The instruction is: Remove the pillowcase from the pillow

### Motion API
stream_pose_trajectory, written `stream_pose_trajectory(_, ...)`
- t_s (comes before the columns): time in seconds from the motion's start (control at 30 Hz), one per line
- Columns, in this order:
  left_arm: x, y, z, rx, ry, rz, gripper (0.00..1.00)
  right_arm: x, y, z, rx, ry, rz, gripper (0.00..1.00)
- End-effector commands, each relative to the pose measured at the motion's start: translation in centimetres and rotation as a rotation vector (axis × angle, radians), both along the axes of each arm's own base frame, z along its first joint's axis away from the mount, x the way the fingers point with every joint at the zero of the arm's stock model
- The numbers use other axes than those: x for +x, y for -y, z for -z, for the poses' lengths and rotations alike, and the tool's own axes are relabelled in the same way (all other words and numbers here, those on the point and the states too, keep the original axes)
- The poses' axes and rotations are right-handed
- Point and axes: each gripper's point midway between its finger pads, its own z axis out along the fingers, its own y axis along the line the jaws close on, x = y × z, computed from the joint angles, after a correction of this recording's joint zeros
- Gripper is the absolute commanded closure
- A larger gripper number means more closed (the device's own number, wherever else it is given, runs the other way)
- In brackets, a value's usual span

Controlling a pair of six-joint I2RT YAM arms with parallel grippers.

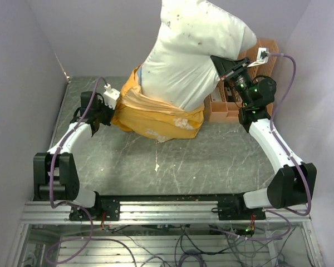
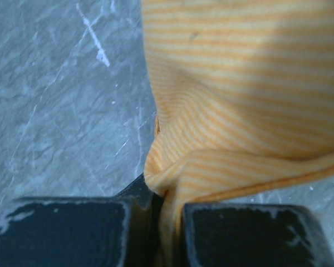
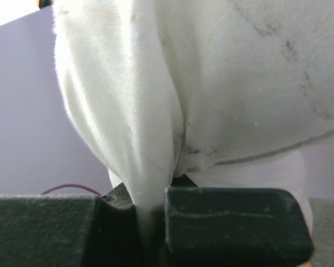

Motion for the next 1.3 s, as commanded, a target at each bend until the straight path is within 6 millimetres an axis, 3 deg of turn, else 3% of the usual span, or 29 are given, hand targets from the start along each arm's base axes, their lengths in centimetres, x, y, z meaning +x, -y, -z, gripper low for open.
stream_pose_trajectory(0.0, -0.5, -6.1, 1.8, 0.100, -0.028, -0.157, 0.93, -7.6, 6.2, -14.2, 0.288, 0.409, 0.160, 1.00)
stream_pose_trajectory(0.23, -1.5, -9.0, 2.5, 0.149, -0.040, -0.207, 0.93, -9.9, 10.9, -14.9, 0.451, 0.444, 0.333, 1.00)
stream_pose_trajectory(0.43, -1.9, -13.0, 2.1, 0.169, -0.069, -0.260, 0.93, -12.3, 13.3, -15.5, 0.463, 0.497, 0.460, 1.00)
stream_pose_trajectory(0.67, -1.5, -19.5, -0.6, 0.164, -0.061, -0.388, 0.93, -14.1, 14.0, -16.7, 0.435, 0.545, 0.518, 1.00)
stream_pose_trajectory(0.87, -1.2, -23.4, -3.3, 0.194, -0.025, -0.478, 0.93, -15.1, 14.3, -17.4, 0.422, 0.571, 0.546, 1.00)
stream_pose_trajectory(1.07, -2.1, -25.8, -3.2, 0.205, -0.029, -0.523, 0.93, -17.1, 14.8, -19.1, 0.401, 0.623, 0.585, 1.00)
stream_pose_trajectory(1.27, -2.2, -26.0, -2.8, 0.199, -0.031, -0.531, 0.93, -18.4, 14.8, -20.4, 0.410, 0.657, 0.577, 1.00)
